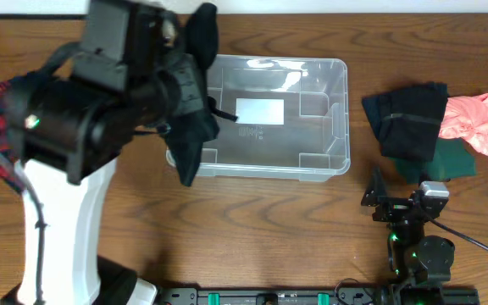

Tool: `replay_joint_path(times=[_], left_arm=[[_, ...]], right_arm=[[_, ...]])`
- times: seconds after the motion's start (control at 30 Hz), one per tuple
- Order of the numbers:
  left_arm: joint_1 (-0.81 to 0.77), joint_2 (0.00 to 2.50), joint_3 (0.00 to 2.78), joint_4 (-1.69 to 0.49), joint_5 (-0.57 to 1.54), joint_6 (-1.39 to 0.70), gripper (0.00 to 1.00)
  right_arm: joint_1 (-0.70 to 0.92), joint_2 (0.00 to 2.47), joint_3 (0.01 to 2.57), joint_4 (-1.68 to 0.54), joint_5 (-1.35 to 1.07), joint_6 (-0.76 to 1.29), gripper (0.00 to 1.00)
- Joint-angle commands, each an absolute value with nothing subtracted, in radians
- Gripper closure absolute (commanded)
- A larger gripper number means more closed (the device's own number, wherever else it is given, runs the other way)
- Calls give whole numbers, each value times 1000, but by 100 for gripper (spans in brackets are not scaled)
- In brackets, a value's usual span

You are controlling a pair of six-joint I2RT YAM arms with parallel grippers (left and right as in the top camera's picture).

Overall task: Pack container
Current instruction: 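Lift the black clothes with the left gripper over the bin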

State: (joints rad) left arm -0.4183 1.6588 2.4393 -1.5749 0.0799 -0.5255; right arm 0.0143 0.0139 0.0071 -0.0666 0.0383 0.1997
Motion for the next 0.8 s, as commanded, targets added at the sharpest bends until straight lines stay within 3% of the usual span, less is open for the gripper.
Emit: replay_joint_path(times=[0.0,0.77], left_arm=[[-447,1727,2471,-1563,86,-526,94],[-450,1852,2469,-1646,-76,-529,94]], right_arm=[[7,13,6,-69,49,185,1],[7,13,6,-69,48,186,1]])
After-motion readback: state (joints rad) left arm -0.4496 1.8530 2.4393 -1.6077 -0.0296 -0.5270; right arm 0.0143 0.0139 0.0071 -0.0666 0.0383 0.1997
